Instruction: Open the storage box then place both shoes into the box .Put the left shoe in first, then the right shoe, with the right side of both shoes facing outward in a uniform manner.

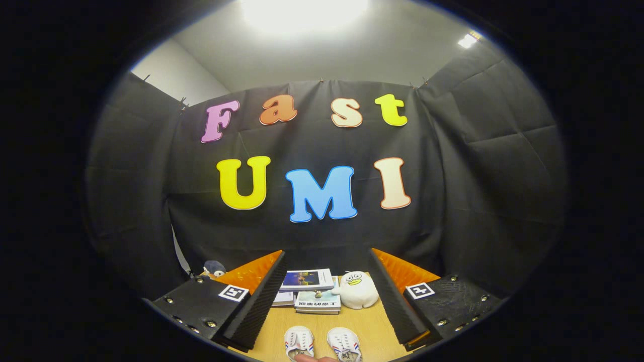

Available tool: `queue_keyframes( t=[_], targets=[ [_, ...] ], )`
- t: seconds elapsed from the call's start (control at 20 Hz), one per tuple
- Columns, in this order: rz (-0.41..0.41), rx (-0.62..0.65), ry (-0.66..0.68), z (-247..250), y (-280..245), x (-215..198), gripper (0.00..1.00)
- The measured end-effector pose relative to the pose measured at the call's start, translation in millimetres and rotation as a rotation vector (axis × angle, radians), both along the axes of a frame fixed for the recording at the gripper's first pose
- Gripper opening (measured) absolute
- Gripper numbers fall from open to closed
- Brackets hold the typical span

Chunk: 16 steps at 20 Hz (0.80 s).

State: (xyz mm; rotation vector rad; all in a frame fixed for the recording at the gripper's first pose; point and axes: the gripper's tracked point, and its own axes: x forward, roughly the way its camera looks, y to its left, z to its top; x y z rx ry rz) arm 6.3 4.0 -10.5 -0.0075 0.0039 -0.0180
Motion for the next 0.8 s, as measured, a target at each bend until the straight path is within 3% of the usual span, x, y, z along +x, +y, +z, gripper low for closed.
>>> queue_keyframes(
  t=[0.45, 0.8],
  targets=[
    [0.082, 0.033, 0.024, -22.1, -12.4, 38.2, 0.98],
    [0.179, 0.105, 0.136, -66.9, 12.4, 64.5, 0.98]
  ],
)
